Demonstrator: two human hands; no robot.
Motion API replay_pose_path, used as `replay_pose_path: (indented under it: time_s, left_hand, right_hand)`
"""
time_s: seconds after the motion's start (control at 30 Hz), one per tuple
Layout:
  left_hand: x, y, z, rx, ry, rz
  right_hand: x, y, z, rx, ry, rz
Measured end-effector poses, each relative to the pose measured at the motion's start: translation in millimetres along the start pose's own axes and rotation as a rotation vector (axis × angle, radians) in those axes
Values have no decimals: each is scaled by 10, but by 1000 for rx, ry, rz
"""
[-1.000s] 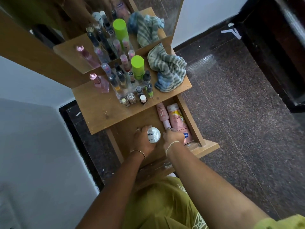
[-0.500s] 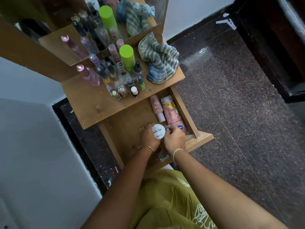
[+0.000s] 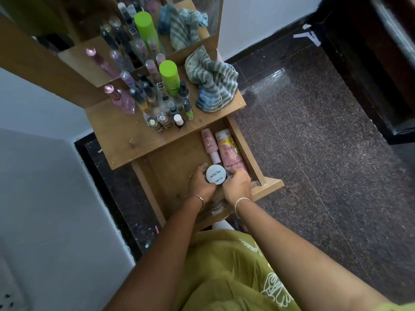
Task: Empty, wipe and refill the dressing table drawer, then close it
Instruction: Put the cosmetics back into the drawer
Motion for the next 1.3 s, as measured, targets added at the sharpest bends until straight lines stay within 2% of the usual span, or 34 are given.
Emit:
replay_pose_path:
  time_s: [0.1, 0.23, 0.4, 0.57, 0.63, 0.77, 1.03, 1.3]
  left_hand:
    - [-98, 197, -107, -63, -45, 34]
    - [-269, 591, -274, -202, -81, -27]
    - [-533, 1284, -520, -428, -190, -137]
    - [-811, 2093, -679, -617, -227, -255]
    - [-988, 2359, -672, -630, -269, -211]
    - [-1368, 2698, -538, -591, -351, 23]
    - [-1760, 2727, -257, -454, -564, 515]
    - [-1707, 2811, -159, -463, -620, 499]
  right_hand:
    - [109, 129, -88, -31, 16, 22]
    - [462, 306, -254, -43, 149, 59]
    - [1133, 480, -558, -98, 466, 41]
    - [1785, 476, -862, -67, 687, 32]
    - [2010, 464, -936, -53, 741, 48]
    - [2323, 451, -996, -60, 805, 2]
    - [2551, 450, -872, -163, 776, -85]
    - [2656, 348, -807, -330, 732, -167]
Point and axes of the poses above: each hand's wrist, its own z-axis towards the middle knuckle, its own y-axis out of the back of the hand, x = y × z, the point moved 7 cm from there along z, towards the middle knuckle, and after that the axes turned 2 degrees about -x, right-handed, at the moved point
